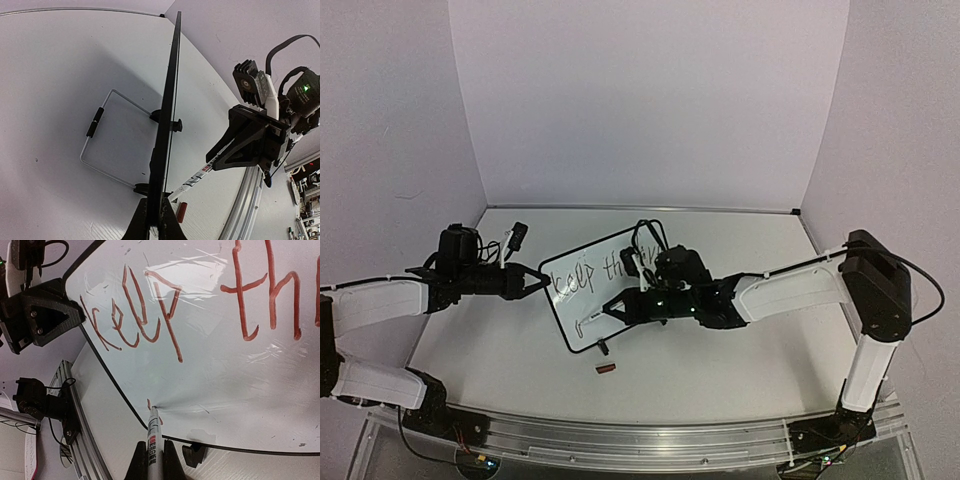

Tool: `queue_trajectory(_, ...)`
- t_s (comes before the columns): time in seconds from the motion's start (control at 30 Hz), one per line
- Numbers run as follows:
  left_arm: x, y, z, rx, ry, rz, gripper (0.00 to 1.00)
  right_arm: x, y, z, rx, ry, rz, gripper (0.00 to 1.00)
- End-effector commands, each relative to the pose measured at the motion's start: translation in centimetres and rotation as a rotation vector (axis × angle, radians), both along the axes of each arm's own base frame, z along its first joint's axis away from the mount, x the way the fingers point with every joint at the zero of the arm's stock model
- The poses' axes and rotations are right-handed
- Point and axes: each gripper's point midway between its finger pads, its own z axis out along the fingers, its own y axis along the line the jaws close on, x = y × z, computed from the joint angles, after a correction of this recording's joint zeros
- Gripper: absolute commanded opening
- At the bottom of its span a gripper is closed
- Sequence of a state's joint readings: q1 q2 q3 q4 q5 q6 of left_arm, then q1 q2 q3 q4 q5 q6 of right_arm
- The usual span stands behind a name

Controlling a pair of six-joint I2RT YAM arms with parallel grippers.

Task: Write a sentence on the whiteboard

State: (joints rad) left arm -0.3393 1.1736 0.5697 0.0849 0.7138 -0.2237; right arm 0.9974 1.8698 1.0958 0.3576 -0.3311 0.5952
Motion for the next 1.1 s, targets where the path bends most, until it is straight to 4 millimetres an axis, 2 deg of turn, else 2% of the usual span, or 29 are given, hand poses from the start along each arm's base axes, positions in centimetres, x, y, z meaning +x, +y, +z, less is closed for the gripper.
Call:
queue_trajectory(0.0, 1.5, 0.6, 1.1, 0.040, -0.076, 0.044, 0.00, 0.6, -0.7, 2.0, 0.044, -0.033, -0.043, 0.00)
queue_trajectory(0.73, 1.3, 0.7, 1.4, 0.035, -0.082, 0.045, 0.00, 0.5, -1.6, 0.3, -0.035, -0.020, -0.055, 0.00)
queue_trajectory(0.9, 1.3, 0.7, 1.4, 0.034, -0.081, 0.046, 0.00, 0.8, -1.9, 1.1, -0.033, -0.042, -0.073, 0.00)
queue_trajectory(1.07, 1.3, 0.7, 1.5, 0.033, -0.083, 0.046, 0.00, 0.8, -2.0, 3.4, 0.006, -0.070, -0.074, 0.00)
